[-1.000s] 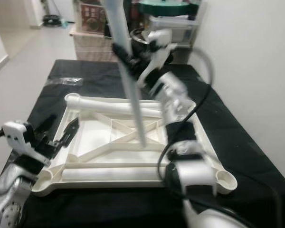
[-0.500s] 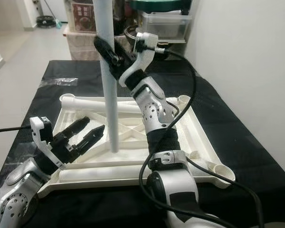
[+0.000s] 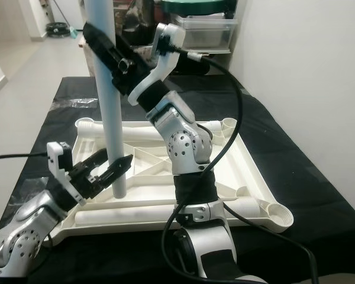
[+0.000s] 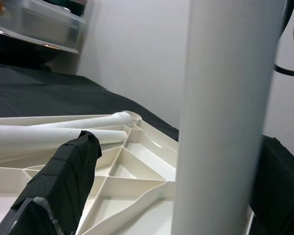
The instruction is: Building children table
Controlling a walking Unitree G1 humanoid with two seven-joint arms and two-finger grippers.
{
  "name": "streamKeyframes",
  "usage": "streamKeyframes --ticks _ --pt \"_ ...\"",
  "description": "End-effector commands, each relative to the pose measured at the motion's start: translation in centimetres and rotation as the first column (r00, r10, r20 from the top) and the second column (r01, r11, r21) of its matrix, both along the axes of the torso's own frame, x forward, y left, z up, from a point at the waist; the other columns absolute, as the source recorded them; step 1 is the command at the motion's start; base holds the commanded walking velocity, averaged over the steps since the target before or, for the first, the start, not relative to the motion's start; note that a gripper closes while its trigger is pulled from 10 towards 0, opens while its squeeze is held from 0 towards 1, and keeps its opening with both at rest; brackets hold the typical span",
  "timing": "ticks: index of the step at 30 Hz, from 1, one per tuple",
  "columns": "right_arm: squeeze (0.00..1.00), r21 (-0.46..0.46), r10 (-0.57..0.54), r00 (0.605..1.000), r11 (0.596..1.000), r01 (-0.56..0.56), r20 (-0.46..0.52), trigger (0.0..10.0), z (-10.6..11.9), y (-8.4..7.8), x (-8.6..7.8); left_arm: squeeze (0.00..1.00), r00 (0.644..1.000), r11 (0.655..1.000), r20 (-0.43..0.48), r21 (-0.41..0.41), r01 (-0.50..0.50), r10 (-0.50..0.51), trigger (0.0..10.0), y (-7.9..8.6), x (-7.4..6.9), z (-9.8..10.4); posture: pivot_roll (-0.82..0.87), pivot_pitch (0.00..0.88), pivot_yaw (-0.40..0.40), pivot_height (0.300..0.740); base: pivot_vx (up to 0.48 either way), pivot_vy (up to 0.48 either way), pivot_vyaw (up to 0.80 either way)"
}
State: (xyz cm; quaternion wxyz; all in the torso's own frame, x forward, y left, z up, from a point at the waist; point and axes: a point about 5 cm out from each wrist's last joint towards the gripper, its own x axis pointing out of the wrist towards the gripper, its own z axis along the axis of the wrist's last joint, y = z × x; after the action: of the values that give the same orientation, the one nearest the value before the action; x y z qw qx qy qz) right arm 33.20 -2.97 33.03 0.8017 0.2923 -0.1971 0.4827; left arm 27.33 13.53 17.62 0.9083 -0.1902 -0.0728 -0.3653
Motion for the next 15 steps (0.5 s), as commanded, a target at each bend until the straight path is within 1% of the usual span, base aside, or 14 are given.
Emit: streamKeyframes --ticks 1,3,4,5,6,9,10,15 --pt "0.00 0.012 0.021 1.000 1.000 -0.021 0.012 0.0 0.4 0.2 -0.5 0.00 0.999 0.999 -0.014 0.031 0.039 -0.038 10.0 -0.6 0.2 -0.3 0.01 0.000 -0.012 0.740 0.000 0.000 0.00" --pt "0.00 0.009 0.039 0.999 0.999 -0.039 0.006 0.0 0.4 0.5 -0.9 0.00 0.996 0.994 -0.019 0.048 0.093 -0.093 10.0 -1.7 0.3 -0.3 0.00 0.000 -0.008 0.740 0.000 0.000 0.00" --pt "0.00 0.009 0.039 0.999 0.999 -0.039 0.006 0.0 0.4 0.5 -0.9 0.00 0.996 0.994 -0.019 0.048 0.093 -0.093 10.0 -1.7 0.3 -0.3 0.00 0.000 -0.008 0.740 0.000 0.000 0.00" --pt "0.00 0.007 0.045 0.999 0.999 -0.045 0.005 0.0 0.4 0.6 -1.0 0.00 0.992 0.991 -0.018 0.057 0.122 -0.121 10.0 -2.2 0.3 -0.3 0.00 0.000 -0.006 0.740 0.000 0.000 0.00" --pt "0.00 0.004 0.049 0.999 0.999 -0.049 0.002 0.0 0.4 0.6 -1.1 0.00 0.990 0.988 -0.018 0.066 0.142 -0.141 3.9 -2.6 0.3 -0.3 0.00 0.000 -0.006 0.740 0.000 0.000 0.00" --pt "0.00 0.002 0.052 0.999 0.999 -0.052 0.000 0.0 0.4 0.6 -1.2 0.00 0.988 0.986 -0.018 0.073 0.153 -0.152 3.9 -2.8 0.3 -0.3 0.00 0.000 -0.006 0.740 0.000 0.000 0.00" --pt "0.00 -0.002 0.051 0.999 0.999 -0.051 -0.002 0.0 0.3 0.6 -1.2 0.00 0.987 0.983 -0.015 0.089 0.159 -0.158 0.0 -3.0 0.2 -0.4 0.00 0.000 -0.004 0.740 0.000 0.000 0.00" --pt "0.00 -0.006 0.047 0.999 0.999 -0.047 -0.006 0.0 0.2 0.6 -1.3 0.00 0.988 0.983 -0.017 0.099 0.156 -0.155 0.0 -3.0 0.1 -0.6 0.00 0.000 -0.005 0.740 0.000 0.000 0.00"
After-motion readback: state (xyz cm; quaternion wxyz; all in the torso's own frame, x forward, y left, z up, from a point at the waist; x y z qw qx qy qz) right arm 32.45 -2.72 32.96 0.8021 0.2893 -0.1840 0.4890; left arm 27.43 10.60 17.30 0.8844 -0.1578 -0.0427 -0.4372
